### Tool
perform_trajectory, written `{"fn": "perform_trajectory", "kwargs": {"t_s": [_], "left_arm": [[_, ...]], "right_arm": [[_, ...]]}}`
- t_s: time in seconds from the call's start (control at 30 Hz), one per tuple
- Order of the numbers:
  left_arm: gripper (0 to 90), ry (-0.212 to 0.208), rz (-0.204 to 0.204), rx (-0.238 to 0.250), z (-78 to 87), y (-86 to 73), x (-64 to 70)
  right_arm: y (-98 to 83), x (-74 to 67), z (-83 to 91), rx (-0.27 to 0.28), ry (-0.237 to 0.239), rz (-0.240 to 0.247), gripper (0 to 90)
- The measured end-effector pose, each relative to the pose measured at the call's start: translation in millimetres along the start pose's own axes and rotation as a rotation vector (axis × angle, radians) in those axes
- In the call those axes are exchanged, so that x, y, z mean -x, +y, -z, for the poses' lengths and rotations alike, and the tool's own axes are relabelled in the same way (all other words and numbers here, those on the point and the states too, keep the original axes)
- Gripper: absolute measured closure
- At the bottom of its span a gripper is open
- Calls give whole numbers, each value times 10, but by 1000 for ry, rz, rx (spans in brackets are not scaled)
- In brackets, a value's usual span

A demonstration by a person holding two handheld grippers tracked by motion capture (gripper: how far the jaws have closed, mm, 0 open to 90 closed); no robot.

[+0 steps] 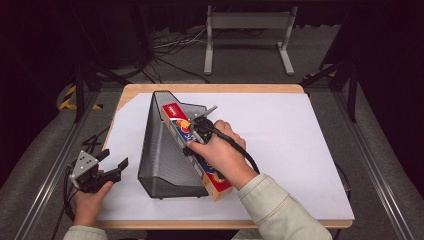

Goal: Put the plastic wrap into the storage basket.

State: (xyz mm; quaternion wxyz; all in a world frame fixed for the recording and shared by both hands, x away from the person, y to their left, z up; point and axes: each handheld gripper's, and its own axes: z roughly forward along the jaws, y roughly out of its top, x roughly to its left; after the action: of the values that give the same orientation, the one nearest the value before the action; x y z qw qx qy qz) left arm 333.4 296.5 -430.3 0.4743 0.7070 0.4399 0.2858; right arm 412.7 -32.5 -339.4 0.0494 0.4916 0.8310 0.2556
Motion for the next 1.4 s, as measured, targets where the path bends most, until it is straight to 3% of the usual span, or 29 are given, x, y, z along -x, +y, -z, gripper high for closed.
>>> {"fn": "perform_trajectory", "kwargs": {"t_s": [0.4,0.83,0.93,1.0,1.2,1.4], "left_arm": [[245,-3,0,1,-5,0,2],[245,-4,4,2,-9,-2,1],[245,-5,3,-2,-8,0,1],[245,-5,6,1,-11,0,1],[245,-7,2,1,-14,3,2],[245,-6,6,-4,-23,-8,-3]], "right_arm": [[68,-41,-129,-55,-44,7,396],[104,-41,-188,-92,-46,17,388],[133,-48,-123,-37,2,-4,310],[134,-73,-61,38,-2,14,279],[104,-71,-39,55,-11,45,261],[79,-37,39,117,15,65,241]]}}
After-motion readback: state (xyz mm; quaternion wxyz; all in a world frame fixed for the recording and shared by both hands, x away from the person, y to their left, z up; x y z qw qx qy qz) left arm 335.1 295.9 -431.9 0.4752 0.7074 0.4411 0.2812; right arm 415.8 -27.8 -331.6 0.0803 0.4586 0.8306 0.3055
